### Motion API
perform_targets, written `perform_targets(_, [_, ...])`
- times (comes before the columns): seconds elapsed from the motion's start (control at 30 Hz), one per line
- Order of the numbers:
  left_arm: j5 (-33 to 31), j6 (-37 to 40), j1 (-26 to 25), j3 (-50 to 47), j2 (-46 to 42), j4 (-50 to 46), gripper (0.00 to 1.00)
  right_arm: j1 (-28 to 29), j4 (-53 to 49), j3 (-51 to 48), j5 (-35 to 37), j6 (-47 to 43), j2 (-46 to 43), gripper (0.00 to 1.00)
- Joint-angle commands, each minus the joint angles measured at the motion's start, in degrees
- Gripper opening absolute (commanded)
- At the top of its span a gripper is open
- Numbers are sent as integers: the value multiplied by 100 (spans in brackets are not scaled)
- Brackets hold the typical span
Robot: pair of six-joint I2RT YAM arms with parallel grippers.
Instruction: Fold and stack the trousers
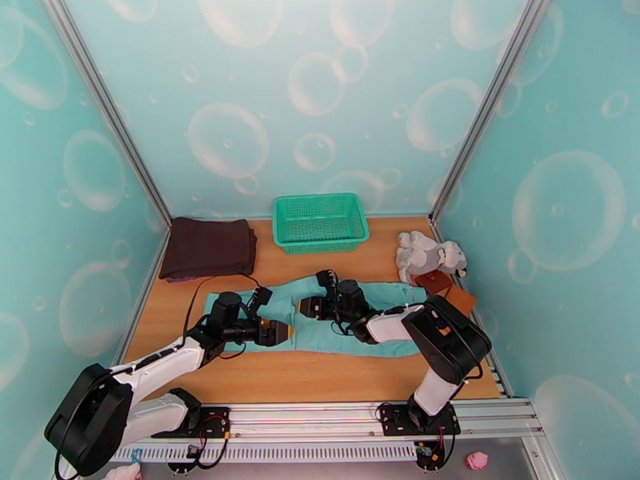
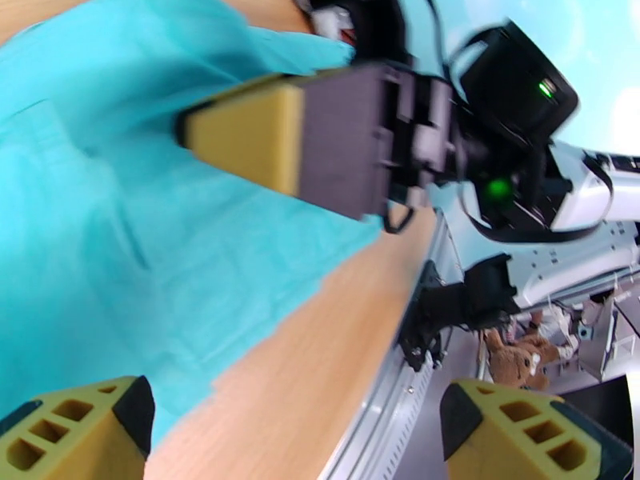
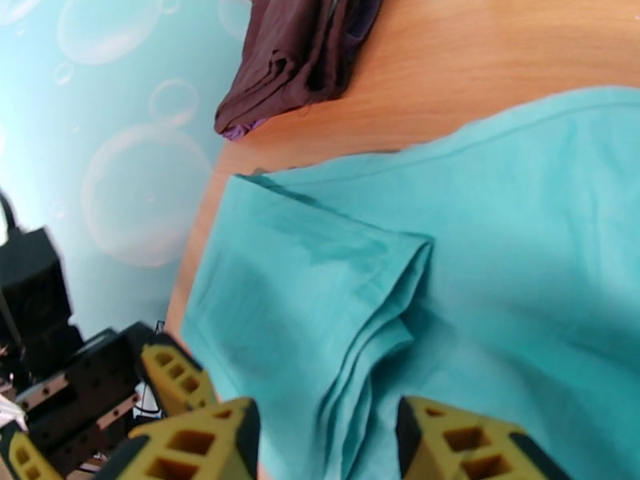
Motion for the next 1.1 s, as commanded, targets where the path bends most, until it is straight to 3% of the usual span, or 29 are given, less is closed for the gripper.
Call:
perform_targets(0.0, [48,38,-20,109,-297,54,100,88,-456,273,237,-122,186,51])
perform_targets(0.13, [-1472,105,191,292,-350,-728,99,277,-769,497,324,-136,347,51])
perform_targets(0.4, [-3258,-89,687,356,-527,-1323,99,617,-1087,987,364,-41,917,49])
perform_targets(0.63, [-3332,-63,791,168,-899,-1326,99,732,-877,1240,219,-61,1063,34])
perform_targets(0.77, [-3351,-110,825,36,-948,-1302,100,759,-1058,1511,244,-371,1044,13])
perform_targets(0.87, [-3853,-275,875,33,-1031,-1587,99,873,-1275,1652,388,-726,918,1])
perform_targets(0.97, [-4420,-356,1056,21,-1115,-1756,99,1074,-1404,1642,720,-1108,699,0])
perform_targets(1.07, [-4373,-404,1488,-64,-1104,-1563,99,1130,-1527,1567,1043,-1240,631,0])
